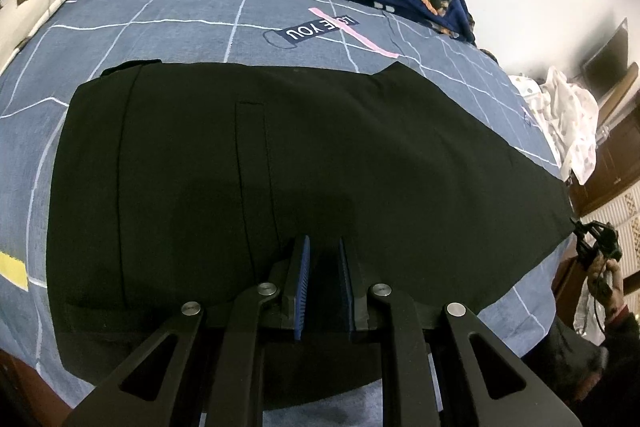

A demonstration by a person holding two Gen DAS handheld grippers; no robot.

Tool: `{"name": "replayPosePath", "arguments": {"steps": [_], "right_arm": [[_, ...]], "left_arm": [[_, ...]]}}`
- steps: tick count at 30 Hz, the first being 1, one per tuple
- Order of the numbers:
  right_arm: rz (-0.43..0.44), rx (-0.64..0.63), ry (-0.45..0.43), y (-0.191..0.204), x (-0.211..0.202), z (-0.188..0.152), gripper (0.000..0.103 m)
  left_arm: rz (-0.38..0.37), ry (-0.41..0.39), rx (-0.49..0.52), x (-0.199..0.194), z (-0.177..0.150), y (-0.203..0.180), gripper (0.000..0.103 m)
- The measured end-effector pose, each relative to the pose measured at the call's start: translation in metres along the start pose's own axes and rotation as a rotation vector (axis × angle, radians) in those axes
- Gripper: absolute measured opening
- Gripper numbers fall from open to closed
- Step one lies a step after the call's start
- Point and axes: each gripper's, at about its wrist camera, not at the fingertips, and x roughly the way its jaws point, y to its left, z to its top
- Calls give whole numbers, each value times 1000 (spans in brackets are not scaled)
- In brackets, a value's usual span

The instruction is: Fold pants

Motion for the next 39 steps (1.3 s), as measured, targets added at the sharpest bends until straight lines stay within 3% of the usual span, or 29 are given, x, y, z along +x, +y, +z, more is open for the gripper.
{"name": "replayPosePath", "arguments": {"steps": [11, 15, 16, 18, 22, 25, 27, 29, 34, 39], "right_arm": [[-16, 20, 5, -11, -5, 8, 0], [-42, 69, -25, -14, -15, 6, 7], [-78, 54, -46, -10, -20, 4, 12], [-177, 34, -97, -1, -30, 0, 38], [-151, 80, -192, 7, -47, -5, 39], [-51, -14, -211, 42, -47, -15, 38], [99, -68, -118, 70, -25, -29, 38], [151, -124, -3, 95, 6, -47, 41], [184, -253, 268, 142, 87, -112, 43], [171, -340, 421, 163, 131, -164, 50]], "left_arm": [[-5, -1, 40, -1, 0, -2, 16], [0, -49, 63, -16, -1, -6, 21], [-15, -79, 56, -25, 0, -5, 23], [-41, -126, 19, -42, 3, 2, 31], [20, -228, -85, -90, 6, 38, 57], [65, -216, -192, -114, -1, 85, 58], [57, -192, -247, -120, -11, 108, 58], [35, -136, -299, -116, -24, 125, 58], [-57, -55, -356, -100, -50, 132, 58], [-161, -4, -383, -84, -56, 128, 58]]}}
